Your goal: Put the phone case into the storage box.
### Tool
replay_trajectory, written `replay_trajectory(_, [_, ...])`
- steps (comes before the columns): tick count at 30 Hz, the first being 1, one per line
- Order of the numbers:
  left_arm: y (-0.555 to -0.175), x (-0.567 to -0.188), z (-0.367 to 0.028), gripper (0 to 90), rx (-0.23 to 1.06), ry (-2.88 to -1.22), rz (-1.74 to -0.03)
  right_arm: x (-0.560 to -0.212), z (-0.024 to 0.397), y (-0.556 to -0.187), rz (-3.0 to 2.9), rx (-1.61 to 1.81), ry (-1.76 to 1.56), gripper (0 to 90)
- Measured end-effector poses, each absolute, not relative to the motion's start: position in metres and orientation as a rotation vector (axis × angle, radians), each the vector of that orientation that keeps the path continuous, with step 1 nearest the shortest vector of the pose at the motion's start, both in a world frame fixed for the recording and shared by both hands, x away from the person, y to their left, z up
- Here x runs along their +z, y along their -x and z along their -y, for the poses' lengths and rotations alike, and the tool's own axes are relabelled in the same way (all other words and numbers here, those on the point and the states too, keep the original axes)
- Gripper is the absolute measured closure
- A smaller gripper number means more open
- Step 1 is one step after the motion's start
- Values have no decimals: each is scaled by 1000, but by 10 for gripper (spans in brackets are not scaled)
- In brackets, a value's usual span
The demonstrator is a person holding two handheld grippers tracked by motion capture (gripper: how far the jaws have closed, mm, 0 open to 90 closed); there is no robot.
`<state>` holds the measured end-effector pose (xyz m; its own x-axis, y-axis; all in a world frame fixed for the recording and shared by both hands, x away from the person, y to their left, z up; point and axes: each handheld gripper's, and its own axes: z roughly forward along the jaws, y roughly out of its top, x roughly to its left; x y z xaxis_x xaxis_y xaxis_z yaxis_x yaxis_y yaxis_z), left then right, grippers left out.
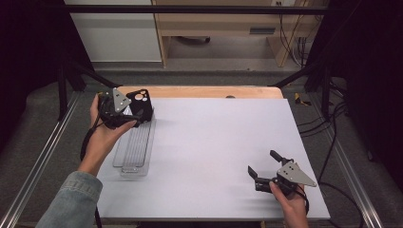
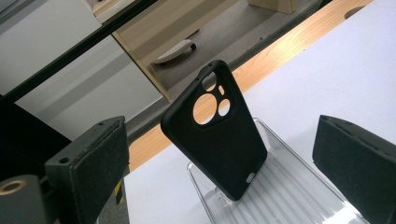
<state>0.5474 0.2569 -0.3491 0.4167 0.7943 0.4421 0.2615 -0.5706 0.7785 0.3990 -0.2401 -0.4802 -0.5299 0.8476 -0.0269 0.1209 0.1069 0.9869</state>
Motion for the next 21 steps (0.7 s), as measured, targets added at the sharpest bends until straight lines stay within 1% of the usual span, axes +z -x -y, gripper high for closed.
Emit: replay_trajectory(21, [-532,-350,-249,34,1090,-2048,-841,-480,240,-399,-1757,1475,-951,23])
